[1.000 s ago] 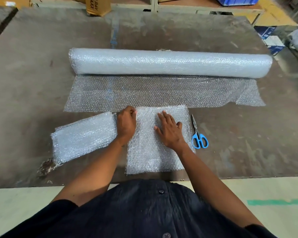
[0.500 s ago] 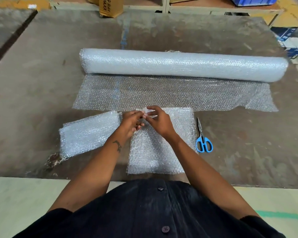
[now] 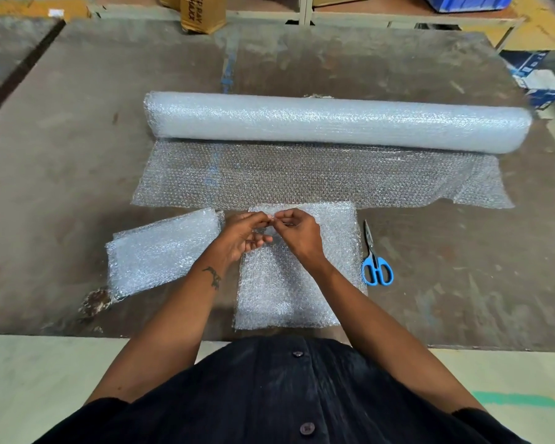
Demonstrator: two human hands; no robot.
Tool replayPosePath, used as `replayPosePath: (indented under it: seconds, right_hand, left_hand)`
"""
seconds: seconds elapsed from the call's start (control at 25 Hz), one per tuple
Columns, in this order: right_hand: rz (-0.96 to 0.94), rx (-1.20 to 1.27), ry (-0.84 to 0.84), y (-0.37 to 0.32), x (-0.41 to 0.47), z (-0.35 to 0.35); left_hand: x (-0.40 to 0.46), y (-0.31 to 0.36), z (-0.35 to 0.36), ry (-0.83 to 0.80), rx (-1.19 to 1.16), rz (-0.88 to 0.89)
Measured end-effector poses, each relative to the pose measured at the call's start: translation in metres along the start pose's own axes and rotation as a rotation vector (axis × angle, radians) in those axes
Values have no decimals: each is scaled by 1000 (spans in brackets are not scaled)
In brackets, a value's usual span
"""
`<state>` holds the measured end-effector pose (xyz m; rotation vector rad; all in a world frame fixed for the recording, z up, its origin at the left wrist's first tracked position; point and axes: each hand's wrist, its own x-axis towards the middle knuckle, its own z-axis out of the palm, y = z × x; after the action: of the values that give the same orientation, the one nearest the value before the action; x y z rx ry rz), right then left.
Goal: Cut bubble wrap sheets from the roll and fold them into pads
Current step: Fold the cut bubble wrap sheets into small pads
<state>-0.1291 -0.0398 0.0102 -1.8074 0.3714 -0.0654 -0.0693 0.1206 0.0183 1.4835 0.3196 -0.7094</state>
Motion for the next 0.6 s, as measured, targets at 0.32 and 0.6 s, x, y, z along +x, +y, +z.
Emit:
replayPosePath:
  seconds: [0.32,0.6]
  right_hand:
    - [-40,73,-85,10,-5,-1]
    - [-53,159,-131,19,-9,-5]
  left_hand:
    - [2,-5,4,-21,109,49]
    - [5,-18,-1,-51,55,88]
